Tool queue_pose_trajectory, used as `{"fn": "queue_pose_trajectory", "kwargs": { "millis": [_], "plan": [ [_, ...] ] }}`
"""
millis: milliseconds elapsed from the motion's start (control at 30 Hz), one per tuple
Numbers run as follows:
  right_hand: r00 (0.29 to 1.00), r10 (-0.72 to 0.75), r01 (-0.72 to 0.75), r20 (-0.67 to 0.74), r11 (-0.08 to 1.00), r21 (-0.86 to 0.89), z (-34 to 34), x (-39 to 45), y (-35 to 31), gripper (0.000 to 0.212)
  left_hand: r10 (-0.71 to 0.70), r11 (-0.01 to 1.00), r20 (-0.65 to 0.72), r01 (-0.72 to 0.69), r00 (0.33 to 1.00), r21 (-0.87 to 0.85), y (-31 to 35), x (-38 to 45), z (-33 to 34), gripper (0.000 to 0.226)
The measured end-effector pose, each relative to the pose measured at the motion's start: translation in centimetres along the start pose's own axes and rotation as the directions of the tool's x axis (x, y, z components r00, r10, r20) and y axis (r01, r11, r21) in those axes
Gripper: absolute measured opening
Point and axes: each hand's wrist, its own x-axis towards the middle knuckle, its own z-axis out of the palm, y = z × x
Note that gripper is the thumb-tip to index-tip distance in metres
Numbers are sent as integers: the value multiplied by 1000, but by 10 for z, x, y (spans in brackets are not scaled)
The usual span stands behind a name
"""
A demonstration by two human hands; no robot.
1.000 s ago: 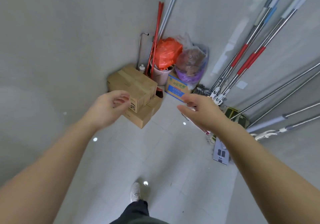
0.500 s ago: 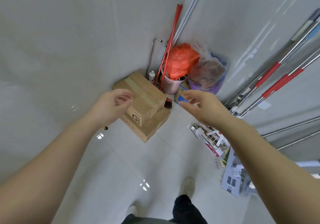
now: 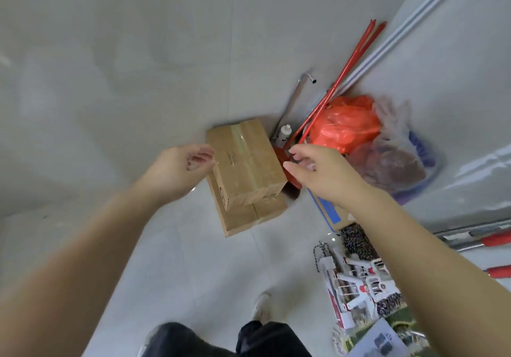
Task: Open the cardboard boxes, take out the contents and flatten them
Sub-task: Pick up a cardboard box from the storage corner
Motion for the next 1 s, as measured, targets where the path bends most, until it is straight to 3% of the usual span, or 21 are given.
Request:
{"fn": "queue_pose_trajectory", "kwargs": {
  "millis": [367,733,1000],
  "plan": [
    [978,-119,122,173,992,-10,-7,112,38,41,-130,991,-112,133,985,18,2,46,41,17],
    [985,-86,96,151,993,-66,-12,223,69,36,-204,979,-115,199,972,-46,-35,149,50,16],
    [955,-99,150,278,974,-168,1,328,96,43,-333,943,-138,327,933,-67,-62,204,85,23]
  ]
}}
